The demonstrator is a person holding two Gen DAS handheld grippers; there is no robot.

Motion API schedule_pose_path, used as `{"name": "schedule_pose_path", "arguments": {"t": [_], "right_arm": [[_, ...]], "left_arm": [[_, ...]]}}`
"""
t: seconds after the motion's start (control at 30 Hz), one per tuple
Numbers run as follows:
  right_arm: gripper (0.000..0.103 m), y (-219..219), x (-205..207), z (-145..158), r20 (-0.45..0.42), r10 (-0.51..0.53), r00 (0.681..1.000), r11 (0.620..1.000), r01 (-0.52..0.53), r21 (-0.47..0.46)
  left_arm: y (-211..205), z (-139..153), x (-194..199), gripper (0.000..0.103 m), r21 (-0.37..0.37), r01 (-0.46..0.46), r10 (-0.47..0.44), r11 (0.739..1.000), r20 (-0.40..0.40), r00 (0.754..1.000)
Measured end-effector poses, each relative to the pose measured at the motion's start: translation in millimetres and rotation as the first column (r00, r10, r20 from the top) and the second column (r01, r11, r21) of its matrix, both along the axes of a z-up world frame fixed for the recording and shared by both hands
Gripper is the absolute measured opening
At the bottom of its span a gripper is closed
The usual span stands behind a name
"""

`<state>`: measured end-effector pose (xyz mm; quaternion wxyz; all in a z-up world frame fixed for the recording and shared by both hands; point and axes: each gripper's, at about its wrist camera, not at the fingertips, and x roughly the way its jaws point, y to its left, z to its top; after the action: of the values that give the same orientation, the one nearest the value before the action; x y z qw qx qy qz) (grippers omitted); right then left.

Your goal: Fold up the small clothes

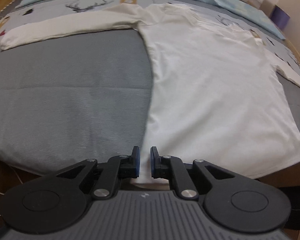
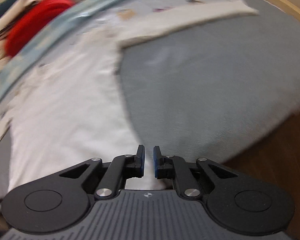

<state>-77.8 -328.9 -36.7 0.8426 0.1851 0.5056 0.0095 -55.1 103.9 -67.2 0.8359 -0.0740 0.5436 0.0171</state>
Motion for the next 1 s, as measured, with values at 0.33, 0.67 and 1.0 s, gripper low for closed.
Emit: {"name": "schedule_pose_path", "arguments": {"t": [0.33, 0.67, 1.0], "right_arm": [[0.024, 16.4, 5.0, -28.6, -0.144, 0.014, 0.990, 0.990, -0.035, -0.139], [0.026, 35.0, 14.5, 11.5, 0.096, -0.009, 0.995, 0.969, 0.032, -0.243], [0.041, 72.8, 23.6, 43.3, 0.257, 0.060, 0.965, 0.966, 0.009, -0.259]], "left_arm": [[-4.5, -15.7, 4.1, 0.014, 0.033, 0.015, -0.012, 0.999, -0.065, 0.998], [-10.4, 16.9, 10.6, 0.042, 0.061, -0.033, 0.026, 0.998, 0.099, 0.995], [-50.0, 48.9, 33.2, 0.058, 0.162, -0.059, 0.008, 0.985, 0.301, 0.953]]}}
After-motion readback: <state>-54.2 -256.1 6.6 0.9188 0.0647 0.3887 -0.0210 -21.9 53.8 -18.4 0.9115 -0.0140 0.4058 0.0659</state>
